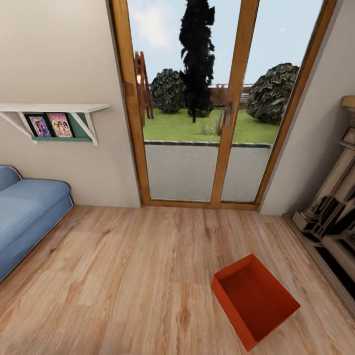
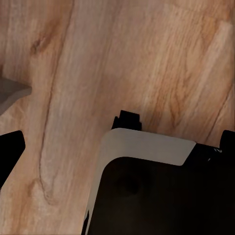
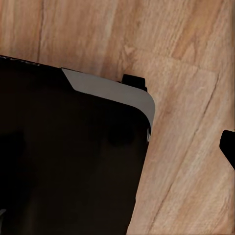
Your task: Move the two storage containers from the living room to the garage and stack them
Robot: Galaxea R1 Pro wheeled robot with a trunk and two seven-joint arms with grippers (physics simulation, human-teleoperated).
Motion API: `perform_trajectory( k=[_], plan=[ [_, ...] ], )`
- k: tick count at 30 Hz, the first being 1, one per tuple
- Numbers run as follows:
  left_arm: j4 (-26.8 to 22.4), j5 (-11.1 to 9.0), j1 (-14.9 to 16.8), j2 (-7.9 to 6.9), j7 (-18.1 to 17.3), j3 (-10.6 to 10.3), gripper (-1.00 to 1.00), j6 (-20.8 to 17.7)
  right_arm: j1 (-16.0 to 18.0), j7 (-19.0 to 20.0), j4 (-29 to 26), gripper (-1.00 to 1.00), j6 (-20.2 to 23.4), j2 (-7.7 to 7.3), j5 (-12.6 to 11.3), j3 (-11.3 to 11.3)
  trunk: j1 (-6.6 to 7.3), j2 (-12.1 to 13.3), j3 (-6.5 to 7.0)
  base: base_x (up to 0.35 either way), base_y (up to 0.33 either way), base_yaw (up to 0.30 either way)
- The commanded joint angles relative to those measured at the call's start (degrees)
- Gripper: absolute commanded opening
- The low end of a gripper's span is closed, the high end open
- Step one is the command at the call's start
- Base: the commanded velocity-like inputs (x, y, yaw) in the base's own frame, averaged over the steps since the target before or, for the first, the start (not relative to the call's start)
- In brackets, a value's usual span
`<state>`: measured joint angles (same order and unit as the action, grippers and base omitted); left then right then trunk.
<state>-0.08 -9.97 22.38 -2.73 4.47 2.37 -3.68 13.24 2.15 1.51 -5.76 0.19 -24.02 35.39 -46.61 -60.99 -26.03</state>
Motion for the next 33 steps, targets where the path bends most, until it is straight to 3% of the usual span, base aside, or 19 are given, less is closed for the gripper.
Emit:
perform_trajectory(
  k=[1, 24, 33],
  plan=[
    [-0.01, -0.30, 0.04, 0.00, 0.10, 0.20, 1.00, -0.19, 0.08, 0.22, 0.16, 1.00, -0.31, 0.01, -0.59, 0.47, -0.03, -0.03, -0.05, 0.322, 0.000, 0.000],
    [-0.01, -0.32, 0.04, -0.01, 0.10, 0.21, 1.00, -0.16, 0.07, 0.22, 0.16, 1.00, -0.31, 0.01, -0.59, 0.47, -0.03, -0.03, -0.05, 0.322, 0.000, -0.001],
    [-0.05, -0.24, 0.05, 0.00, 0.10, 0.27, 1.00, -0.02, 0.06, 0.22, 0.16, 1.00, -0.31, 0.08, -0.59, 0.47, -0.03, -0.03, -0.05, 0.123, 0.000, -0.202]
  ],
)
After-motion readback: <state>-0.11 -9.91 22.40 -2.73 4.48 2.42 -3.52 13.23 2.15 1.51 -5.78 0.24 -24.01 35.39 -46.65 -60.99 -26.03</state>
